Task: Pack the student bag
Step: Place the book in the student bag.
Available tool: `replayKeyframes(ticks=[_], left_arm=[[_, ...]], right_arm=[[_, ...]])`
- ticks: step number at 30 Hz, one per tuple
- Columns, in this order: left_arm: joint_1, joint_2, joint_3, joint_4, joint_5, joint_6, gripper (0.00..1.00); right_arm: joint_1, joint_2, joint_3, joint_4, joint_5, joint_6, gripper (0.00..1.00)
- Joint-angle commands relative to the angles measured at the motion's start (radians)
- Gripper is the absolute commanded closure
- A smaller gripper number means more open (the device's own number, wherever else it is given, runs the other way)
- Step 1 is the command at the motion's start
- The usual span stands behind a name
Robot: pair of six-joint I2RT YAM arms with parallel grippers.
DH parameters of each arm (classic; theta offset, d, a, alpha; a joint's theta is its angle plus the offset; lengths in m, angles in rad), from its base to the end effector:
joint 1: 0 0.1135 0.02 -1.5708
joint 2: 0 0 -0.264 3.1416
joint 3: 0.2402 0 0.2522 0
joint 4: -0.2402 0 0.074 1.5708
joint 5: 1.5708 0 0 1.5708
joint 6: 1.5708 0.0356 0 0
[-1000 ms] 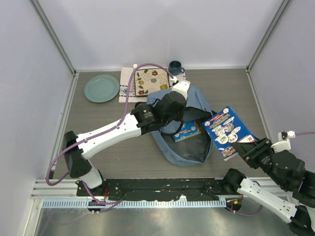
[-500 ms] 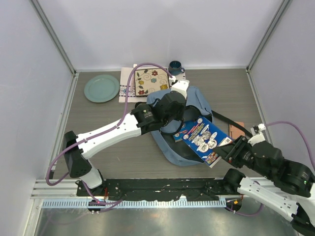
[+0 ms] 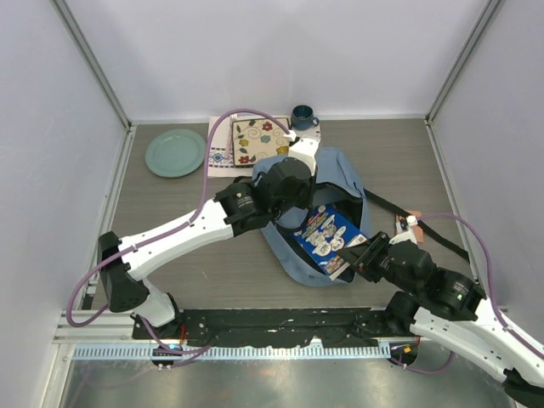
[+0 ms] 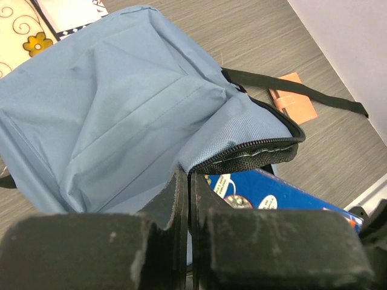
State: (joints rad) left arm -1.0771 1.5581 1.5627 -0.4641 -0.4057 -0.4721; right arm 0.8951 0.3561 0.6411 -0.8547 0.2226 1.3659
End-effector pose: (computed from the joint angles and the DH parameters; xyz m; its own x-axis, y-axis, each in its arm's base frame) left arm 0.1815 -0.3077 0.3913 -0.4789 0.0082 -0.8778 0.4758 0.8428 -0.2517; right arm 0.0576 0.0593 0.2733 -0.6999 0.6536 -0.2879 0.1991 0.5657 0.8002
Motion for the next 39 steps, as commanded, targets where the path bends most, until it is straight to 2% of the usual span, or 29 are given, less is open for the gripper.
replayKeyframes(ticks=[1,9,16,19,26,29,33,36,37,39], left_arm=[[0.002,-0.075,-0.003,0.148,0.025,-0.013,1.0],[-0.001,-0.119,-0.062,0.186,0.1,-0.014,1.0],[-0.003,-0.127,-0.078,0.197,0.154,-0.002,1.0],[-0.003,-0.118,-0.081,0.197,0.171,-0.003,1.0],[-0.003,-0.105,-0.085,0.18,0.177,-0.005,1.0],[-0.003,-0.099,-0.087,0.177,0.18,-0.008,1.0],[-0.003,-0.092,-0.087,0.167,0.185,-0.011,1.0],[-0.003,-0.09,-0.09,0.162,0.18,-0.014,1.0],[-0.003,-0.09,-0.095,0.16,0.177,-0.016,1.0],[-0.003,-0.093,-0.101,0.16,0.174,-0.017,1.0]], right_arm=[[0.004,0.016,-0.037,0.304,0.141,0.068,0.99],[-0.015,0.142,-0.199,0.667,0.205,0.128,0.99],[-0.068,0.251,-0.342,0.889,0.336,0.214,0.99],[-0.09,0.375,-0.328,0.934,0.334,0.207,0.92],[-0.177,0.65,-0.213,0.997,0.173,0.099,0.83],[-0.191,0.721,-0.192,1.059,0.083,0.024,0.74],[-0.199,0.758,-0.163,0.993,-0.018,-0.085,0.49],[-0.2,0.709,-0.159,0.887,-0.049,-0.161,0.31],[-0.2,0.687,-0.156,0.806,-0.046,-0.172,0.26],[-0.2,0.603,-0.152,0.729,-0.025,-0.189,0.15]])
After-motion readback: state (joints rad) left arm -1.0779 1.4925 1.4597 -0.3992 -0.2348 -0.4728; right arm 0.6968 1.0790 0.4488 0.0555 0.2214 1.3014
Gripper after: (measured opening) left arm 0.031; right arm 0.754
